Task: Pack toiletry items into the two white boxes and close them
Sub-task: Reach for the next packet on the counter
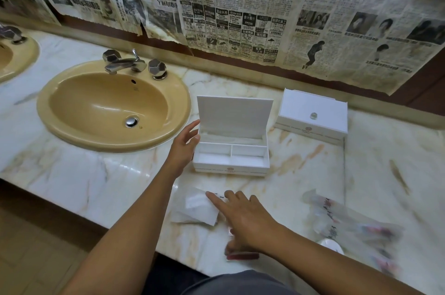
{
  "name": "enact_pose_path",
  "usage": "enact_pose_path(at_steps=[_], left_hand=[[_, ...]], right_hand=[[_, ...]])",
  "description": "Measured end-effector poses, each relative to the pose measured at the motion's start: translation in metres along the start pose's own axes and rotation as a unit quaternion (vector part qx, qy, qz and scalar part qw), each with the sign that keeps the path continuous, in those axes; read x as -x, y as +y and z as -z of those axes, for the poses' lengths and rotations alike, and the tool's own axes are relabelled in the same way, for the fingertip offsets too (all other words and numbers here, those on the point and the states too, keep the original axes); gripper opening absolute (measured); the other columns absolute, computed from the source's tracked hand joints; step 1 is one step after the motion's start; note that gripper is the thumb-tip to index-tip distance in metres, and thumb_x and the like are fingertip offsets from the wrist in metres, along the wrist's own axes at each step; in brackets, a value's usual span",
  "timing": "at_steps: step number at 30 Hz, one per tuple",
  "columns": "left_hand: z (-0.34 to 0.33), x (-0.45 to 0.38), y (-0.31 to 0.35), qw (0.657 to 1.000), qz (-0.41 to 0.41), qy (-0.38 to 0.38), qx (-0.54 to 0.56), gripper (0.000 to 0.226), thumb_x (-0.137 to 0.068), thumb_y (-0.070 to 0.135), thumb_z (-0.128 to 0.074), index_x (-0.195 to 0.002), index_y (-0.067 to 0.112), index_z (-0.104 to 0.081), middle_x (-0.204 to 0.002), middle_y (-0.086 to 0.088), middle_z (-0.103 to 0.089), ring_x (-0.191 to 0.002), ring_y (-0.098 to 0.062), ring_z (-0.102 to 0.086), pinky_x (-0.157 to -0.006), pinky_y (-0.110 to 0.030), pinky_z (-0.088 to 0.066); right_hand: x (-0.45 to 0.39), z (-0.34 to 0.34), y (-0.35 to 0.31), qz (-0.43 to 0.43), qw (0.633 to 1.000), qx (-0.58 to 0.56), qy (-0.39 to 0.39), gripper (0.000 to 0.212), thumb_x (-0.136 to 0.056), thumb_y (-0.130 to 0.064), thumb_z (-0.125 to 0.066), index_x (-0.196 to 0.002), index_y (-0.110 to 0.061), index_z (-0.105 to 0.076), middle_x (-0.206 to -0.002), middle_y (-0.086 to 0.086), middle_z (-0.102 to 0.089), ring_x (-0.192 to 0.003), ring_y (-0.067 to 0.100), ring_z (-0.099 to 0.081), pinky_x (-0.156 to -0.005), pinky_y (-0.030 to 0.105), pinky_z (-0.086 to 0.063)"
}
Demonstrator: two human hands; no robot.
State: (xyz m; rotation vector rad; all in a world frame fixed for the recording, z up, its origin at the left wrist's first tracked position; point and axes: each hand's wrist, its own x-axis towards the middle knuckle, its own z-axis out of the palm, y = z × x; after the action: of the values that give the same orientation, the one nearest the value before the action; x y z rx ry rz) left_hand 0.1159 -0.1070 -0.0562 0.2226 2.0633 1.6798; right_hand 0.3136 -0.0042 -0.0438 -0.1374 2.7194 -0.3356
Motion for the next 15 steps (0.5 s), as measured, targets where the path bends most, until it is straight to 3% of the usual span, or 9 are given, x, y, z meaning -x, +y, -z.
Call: enact_pose_path(at_steps=[5, 11, 15], left_hand=[[0.000, -0.002, -0.002, 1.000, 0.011, 0.003, 0.007, 0.039, -0.103, 0.024, -0.048, -0.139, 0.040, -0.049, -0.127, 0.010, -0.054, -0.122, -0.008, -0.048, -0.072, -0.024, -0.044], [-0.001, -0.003, -0.003, 1.000, 0.004, 0.003, 0.009, 0.038, -0.103, 0.023, -0.048, -0.136, 0.042, -0.049, -0.132, 0.008, -0.053, -0.125, -0.008, -0.046, -0.082, -0.029, -0.044], [0.000, -0.003, -0.004, 1.000, -0.003, 0.001, 0.012, 0.037, -0.103, 0.021, -0.049, -0.132, 0.044, -0.050, -0.136, 0.008, -0.053, -0.127, -0.008, -0.046, -0.100, -0.035, -0.040]], right_hand=[[0.012, -0.011, 0.007, -0.008, 1.000, 0.007, -0.012, 0.122, -0.068, -0.051, -0.078, -0.145, -0.040, 0.016, -0.136, 0.007, -0.033, -0.119, 0.028, -0.037, -0.091, 0.042, -0.035], [0.002, -0.006, 0.017, -0.023, 0.999, -0.041, -0.004, 0.109, -0.082, -0.034, -0.071, -0.148, -0.039, 0.015, -0.127, 0.006, -0.041, -0.112, 0.024, -0.043, -0.075, 0.033, -0.038], [-0.007, 0.001, 0.031, -0.046, 0.998, -0.042, 0.005, 0.104, -0.084, -0.034, -0.069, -0.150, -0.036, 0.012, -0.128, 0.006, -0.042, -0.114, 0.024, -0.043, -0.075, 0.032, -0.040]])
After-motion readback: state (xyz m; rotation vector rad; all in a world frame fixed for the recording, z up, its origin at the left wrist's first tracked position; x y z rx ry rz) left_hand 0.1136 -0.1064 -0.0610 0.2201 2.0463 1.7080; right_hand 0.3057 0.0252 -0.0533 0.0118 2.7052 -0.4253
